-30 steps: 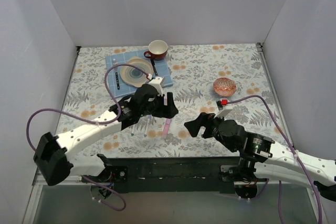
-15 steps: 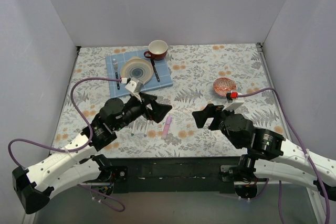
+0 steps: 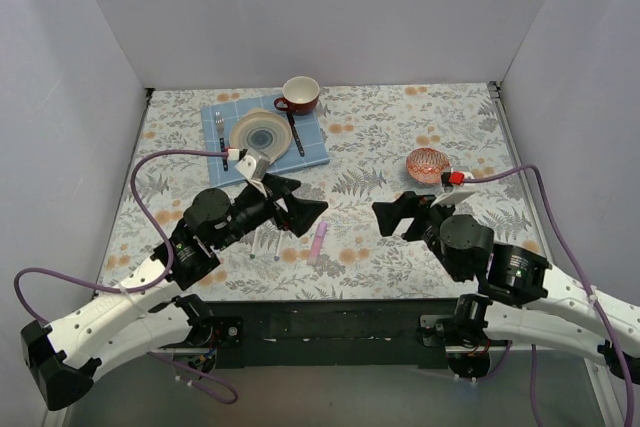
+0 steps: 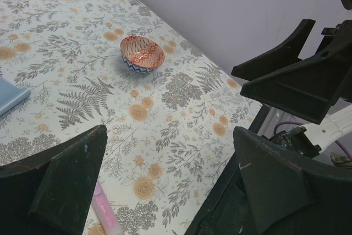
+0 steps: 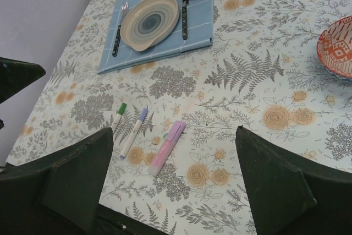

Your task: Insert the pens into the pen caps

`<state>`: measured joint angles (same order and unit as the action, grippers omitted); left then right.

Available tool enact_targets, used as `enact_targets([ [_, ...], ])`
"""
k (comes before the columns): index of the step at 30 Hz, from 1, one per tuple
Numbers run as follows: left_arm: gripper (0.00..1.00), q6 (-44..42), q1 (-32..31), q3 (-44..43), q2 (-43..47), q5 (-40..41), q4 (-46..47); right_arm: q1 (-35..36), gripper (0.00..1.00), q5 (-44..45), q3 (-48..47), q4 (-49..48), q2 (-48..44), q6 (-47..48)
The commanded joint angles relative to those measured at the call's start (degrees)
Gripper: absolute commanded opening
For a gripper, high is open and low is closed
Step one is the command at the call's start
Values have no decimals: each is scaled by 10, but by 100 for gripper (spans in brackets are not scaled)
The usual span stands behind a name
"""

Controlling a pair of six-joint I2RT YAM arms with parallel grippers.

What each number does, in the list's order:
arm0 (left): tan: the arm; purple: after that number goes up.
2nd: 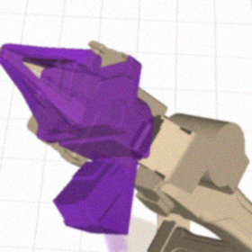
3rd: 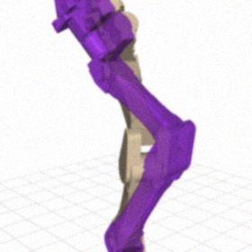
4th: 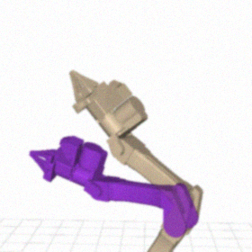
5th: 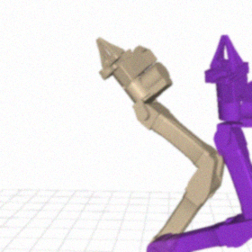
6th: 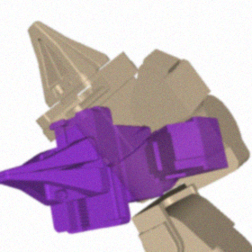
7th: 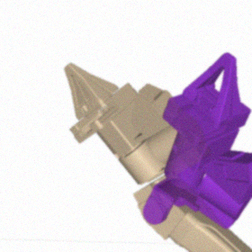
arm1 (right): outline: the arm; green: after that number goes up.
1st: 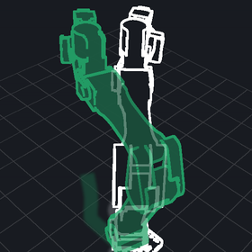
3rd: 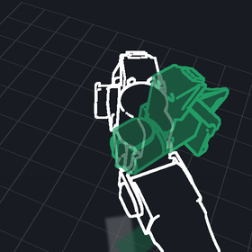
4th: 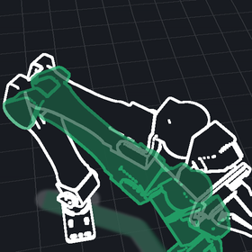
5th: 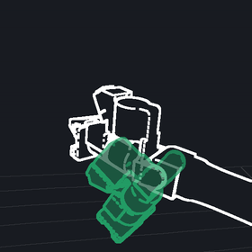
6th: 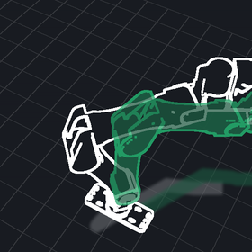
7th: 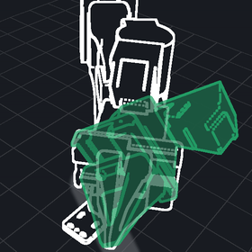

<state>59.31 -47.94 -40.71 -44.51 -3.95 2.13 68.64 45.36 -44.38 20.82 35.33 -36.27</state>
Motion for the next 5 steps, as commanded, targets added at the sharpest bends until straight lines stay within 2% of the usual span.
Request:
enact_targets([
  [1,98,-12,-1,-2,8,-11,9,1,98,19,-21,-20,6,1],
  [5,98,-12,-1,0,12,-12,13,1,98,19,-24,-13,6,-4],
])
